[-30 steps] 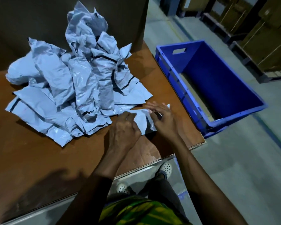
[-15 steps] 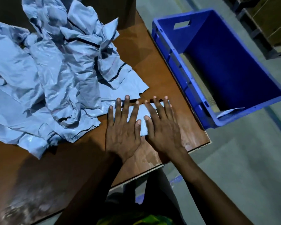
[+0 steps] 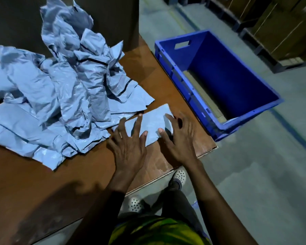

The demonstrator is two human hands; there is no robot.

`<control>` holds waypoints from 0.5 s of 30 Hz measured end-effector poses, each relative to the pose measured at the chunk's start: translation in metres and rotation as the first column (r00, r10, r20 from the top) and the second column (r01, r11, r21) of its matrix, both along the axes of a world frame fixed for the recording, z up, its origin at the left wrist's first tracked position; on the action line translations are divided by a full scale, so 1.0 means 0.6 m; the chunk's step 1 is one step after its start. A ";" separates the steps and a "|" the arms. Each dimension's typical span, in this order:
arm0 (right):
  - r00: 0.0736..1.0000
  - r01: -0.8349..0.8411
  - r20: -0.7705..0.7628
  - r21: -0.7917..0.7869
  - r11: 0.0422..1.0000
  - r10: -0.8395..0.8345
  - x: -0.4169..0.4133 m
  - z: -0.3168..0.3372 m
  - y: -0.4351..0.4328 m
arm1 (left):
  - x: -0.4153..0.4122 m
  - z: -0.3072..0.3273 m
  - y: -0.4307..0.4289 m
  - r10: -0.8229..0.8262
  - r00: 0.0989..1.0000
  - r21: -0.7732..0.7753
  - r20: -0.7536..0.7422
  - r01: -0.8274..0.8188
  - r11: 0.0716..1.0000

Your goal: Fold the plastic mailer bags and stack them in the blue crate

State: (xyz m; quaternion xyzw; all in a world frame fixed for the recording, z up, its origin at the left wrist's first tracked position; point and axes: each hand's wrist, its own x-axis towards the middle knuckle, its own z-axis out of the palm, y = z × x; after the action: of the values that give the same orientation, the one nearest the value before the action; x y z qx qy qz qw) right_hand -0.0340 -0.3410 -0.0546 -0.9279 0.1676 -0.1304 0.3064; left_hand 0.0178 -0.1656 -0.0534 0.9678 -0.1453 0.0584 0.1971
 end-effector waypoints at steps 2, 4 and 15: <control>1.000 0.006 0.005 -0.013 1.000 -0.006 -0.032 -0.003 0.006 | -0.020 0.008 0.014 -0.037 0.998 -0.178 0.047 0.045 0.983; 0.997 -0.076 0.009 -0.029 0.997 0.076 -0.051 -0.009 0.000 | -0.030 0.013 0.029 -0.121 0.989 -0.297 0.090 0.142 0.944; 0.990 -0.030 0.126 -0.294 0.955 0.070 -0.022 -0.002 -0.019 | -0.001 -0.023 0.061 -0.286 0.940 -0.289 0.184 0.330 0.898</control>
State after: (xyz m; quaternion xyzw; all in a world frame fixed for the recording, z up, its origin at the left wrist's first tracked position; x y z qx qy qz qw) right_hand -0.0470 -0.3527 -0.0560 -0.9559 0.1020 -0.2082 0.1801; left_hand 0.0170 -0.1289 -0.0671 0.8819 -0.2988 0.1153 0.3458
